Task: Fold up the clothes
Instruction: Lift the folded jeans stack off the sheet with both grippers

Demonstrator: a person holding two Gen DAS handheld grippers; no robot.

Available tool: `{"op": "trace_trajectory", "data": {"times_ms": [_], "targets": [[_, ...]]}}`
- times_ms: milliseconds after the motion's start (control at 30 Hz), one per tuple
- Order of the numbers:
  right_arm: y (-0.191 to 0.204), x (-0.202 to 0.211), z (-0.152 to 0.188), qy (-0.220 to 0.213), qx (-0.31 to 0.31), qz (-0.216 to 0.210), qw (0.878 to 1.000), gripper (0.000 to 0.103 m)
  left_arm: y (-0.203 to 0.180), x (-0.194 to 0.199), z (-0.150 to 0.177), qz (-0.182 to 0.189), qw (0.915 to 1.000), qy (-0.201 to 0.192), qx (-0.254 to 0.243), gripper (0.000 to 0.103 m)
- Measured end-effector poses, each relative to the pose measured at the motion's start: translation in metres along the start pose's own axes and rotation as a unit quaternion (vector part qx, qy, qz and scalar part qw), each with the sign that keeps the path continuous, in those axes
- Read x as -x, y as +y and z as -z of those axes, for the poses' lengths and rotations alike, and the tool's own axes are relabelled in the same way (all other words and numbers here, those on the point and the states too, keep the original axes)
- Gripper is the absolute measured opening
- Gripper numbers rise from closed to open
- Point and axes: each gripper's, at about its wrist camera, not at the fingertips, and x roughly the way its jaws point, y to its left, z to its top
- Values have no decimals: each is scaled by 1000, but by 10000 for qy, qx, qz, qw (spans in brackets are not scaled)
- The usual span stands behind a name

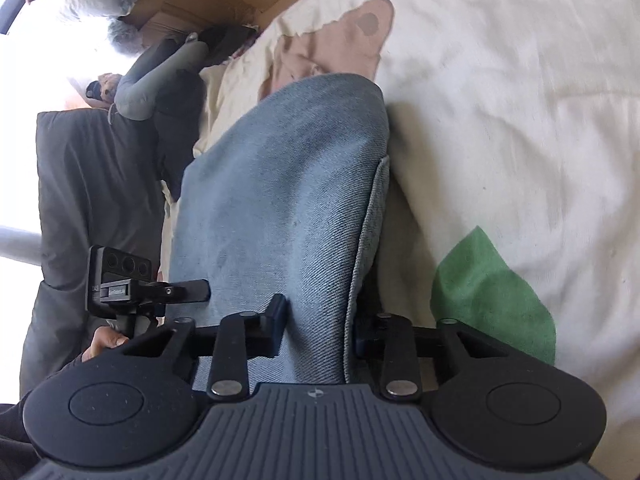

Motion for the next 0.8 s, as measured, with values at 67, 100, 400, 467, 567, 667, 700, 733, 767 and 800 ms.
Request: {"op": "trace_trajectory", "data": {"times_ms": [67,100,400,467,567,667,700,733,767,800], "targets": [[5,3,0,-34,38,22,10000,28,-5,3,0,-26,10000,-20,-24,57],[8,4,0,-53,49,29,10000,28,-8,4,0,-56,10000,-36,-33,57],[27,21,-1,-214,24,109,9997,28,-28,19,0,-65,9999,-130,-32,54],[33,23,0,-215,9,118,9997,28,-30,22,0,-90,9999,-109,-8,54],[40,27,1,-208,-16,80,9998,28,-33,27,-1,-102,9999,-100,7,54],[46,30,0,-204,-10,21,9998,28,-42,31,-1,-162,9998,-102,20,54],[48,31,-1,-212,-2,-10,9998,28,-45,34,-1,-193,9998,-98,-3,54],[50,32,-2,-238,1,-53,9997,28,-50,36,-2,-223,9997,-103,-25,54],[51,33,-2,-269,4,-98,9996,28,-53,38,-3,-243,9996,-120,-44,54],[53,35,-2,-301,6,-144,9994,28,-56,40,-4,-262,9995,-153,-41,54]]}}
